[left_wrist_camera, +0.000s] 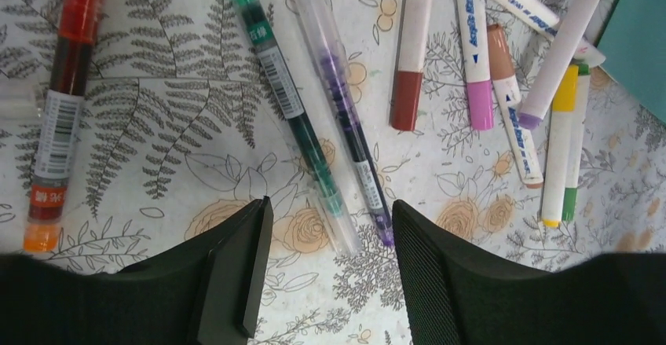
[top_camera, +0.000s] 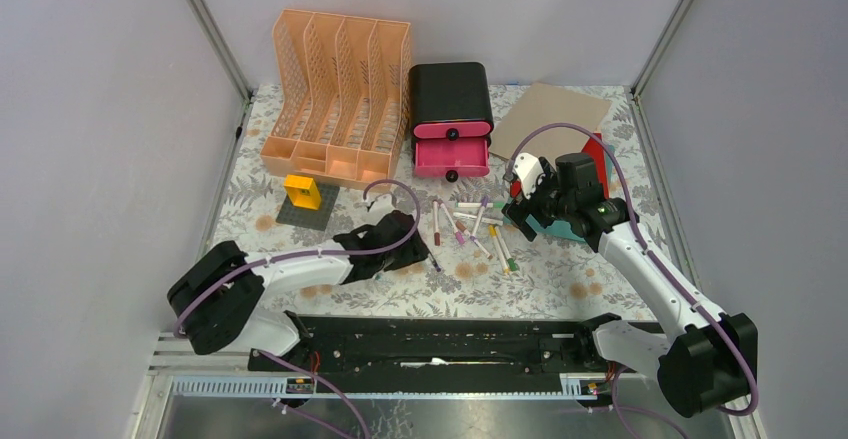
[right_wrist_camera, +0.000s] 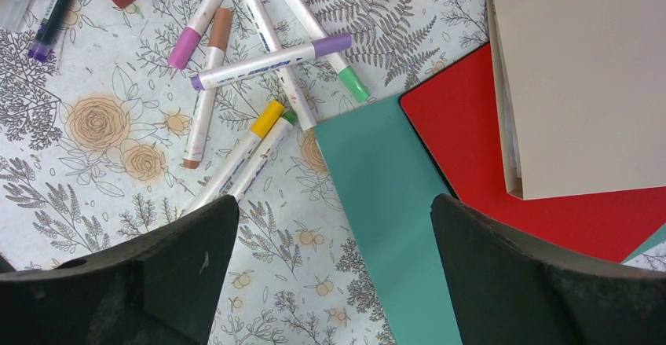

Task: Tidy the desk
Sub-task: Pick up the stationery from the center of the board.

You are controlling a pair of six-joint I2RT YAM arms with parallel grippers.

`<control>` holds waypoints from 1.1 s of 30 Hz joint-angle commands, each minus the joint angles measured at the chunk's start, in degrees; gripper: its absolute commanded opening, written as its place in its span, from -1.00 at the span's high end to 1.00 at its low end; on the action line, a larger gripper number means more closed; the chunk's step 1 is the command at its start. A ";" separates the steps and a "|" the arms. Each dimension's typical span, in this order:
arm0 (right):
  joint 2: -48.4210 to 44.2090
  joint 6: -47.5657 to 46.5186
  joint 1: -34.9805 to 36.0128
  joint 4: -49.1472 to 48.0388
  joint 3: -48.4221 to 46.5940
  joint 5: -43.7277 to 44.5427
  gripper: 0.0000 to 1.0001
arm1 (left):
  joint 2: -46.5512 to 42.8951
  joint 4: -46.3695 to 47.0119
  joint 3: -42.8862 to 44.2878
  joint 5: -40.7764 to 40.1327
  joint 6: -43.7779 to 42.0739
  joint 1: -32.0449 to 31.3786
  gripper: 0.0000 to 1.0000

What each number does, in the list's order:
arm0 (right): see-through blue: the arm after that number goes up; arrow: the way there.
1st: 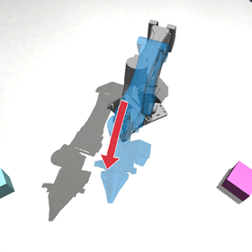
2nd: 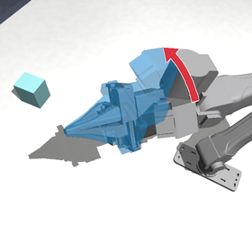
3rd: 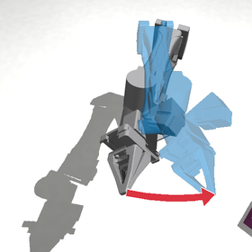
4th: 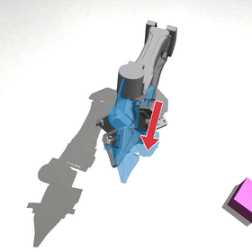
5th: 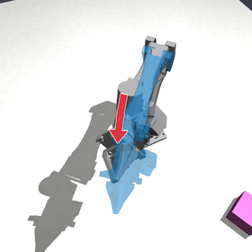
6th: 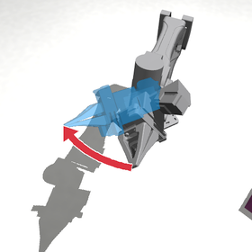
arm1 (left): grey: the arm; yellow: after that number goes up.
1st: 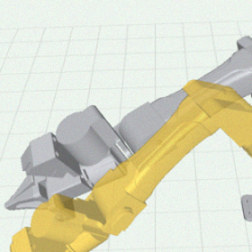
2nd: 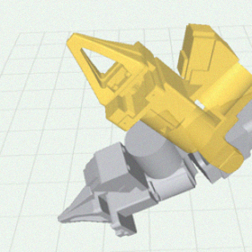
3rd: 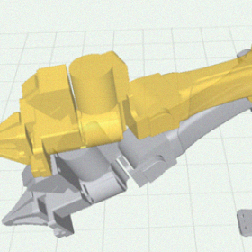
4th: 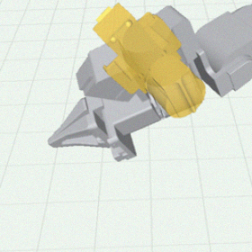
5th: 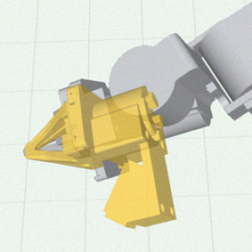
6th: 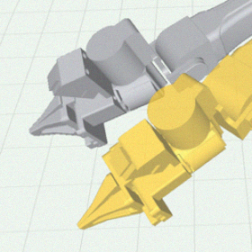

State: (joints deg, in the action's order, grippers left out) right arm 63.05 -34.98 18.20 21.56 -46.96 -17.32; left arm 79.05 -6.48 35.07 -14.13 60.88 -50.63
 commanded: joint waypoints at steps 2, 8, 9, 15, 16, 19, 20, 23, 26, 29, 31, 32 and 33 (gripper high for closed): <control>-0.88 -0.72 -0.28 0.76 -0.12 -1.38 -0.99 | 2.43 -0.81 3.96 -3.99 -0.02 -0.52 -0.23; -1.00 -0.70 -0.28 0.76 -0.10 -1.52 -0.99 | 4.98 -3.02 6.31 -4.99 -1.47 -0.72 -0.14; -1.00 -0.70 -0.27 0.70 -0.07 -1.56 -0.99 | 5.24 -3.62 6.67 -5.30 -1.66 -0.75 -0.15; -1.08 -0.73 -0.29 0.76 -0.06 -1.66 -0.99 | 7.72 -7.50 9.12 -7.94 -2.54 -0.99 -0.14; -1.13 -0.70 -0.31 0.78 -0.06 -1.68 -0.99 | 8.48 -8.36 10.00 -8.35 -2.71 -0.97 -0.13; -1.15 -0.66 -0.31 0.79 -0.06 -1.75 -0.99 | 10.68 -9.48 12.12 -8.99 -3.83 -0.96 -0.12; -1.17 -0.62 -0.32 0.78 -0.11 -1.75 -0.99 | 11.29 -9.59 12.61 -9.19 -4.09 -0.92 -0.12; -1.27 -0.61 -0.29 0.76 -0.06 -1.71 -0.99 | 13.17 -10.06 14.19 -9.92 -4.54 -0.98 -0.12; -1.35 -0.62 -0.32 0.78 -0.07 -1.71 -0.99 | 15.03 -11.99 16.21 -11.14 -4.06 -0.95 -0.07; -1.34 -0.70 -0.27 0.81 0.00 -1.75 -0.99 | 16.31 -12.60 16.78 -10.55 -3.90 -0.92 -0.01; -1.36 -0.70 -0.31 0.81 0.01 -1.73 -0.99 | 16.73 -12.99 16.72 -10.31 -3.65 -0.92 0.05; -1.35 -0.70 -0.31 0.78 -0.05 -1.75 -0.99 | 16.83 -13.08 16.59 -10.37 -3.55 -0.92 0.05; -1.43 -0.70 -0.30 0.74 0.02 -1.68 -0.99 | 16.84 -13.14 16.34 -10.31 -3.49 -0.88 0.06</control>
State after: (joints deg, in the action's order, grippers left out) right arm 62.98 -35.24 18.20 21.61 -46.96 -17.69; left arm 94.72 -17.56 50.68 -23.70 57.10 -51.35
